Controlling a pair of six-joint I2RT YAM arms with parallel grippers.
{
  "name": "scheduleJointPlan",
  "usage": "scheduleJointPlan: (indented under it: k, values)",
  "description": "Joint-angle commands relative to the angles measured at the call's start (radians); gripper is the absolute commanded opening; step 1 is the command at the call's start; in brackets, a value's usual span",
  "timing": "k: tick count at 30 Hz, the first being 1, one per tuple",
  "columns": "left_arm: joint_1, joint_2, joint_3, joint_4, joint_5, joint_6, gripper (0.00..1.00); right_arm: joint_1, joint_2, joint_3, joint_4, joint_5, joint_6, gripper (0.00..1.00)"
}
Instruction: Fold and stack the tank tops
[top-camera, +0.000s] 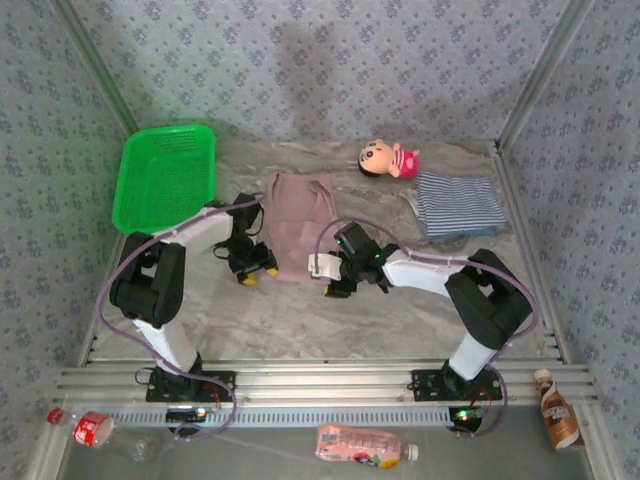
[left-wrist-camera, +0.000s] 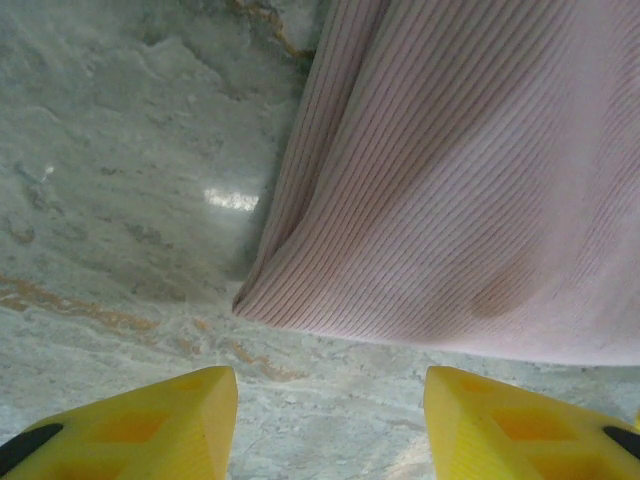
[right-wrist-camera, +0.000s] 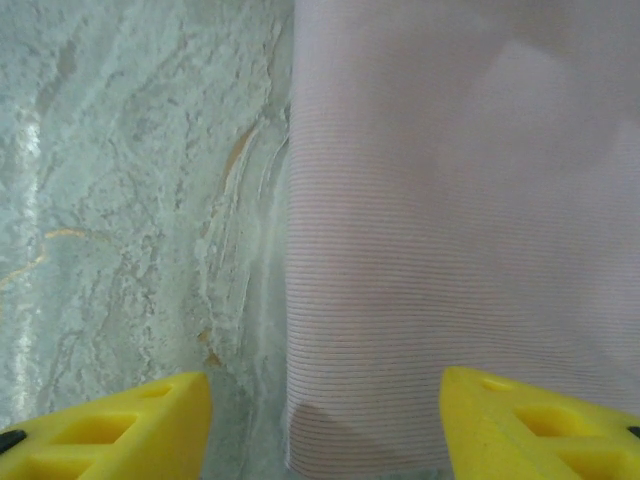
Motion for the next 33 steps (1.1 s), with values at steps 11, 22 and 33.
scheduleJointPlan:
  k: [11, 22, 33]
  values:
    - [-0.004, 0.097, -0.014, 0.089, -0.022, 0.003, 0.45, 0.025, 0.157, 0.120, -0.035, 0.073, -0.053, 0.38]
    - [0.000, 0.082, 0.020, 0.005, -0.110, 0.066, 0.09, 0.067, 0.140, 0.116, -0.087, 0.082, -0.023, 0.13]
    - [0.012, -0.087, 0.002, -0.184, -0.126, 0.097, 0.00, 0.178, -0.028, 0.072, -0.241, -0.034, 0.121, 0.08]
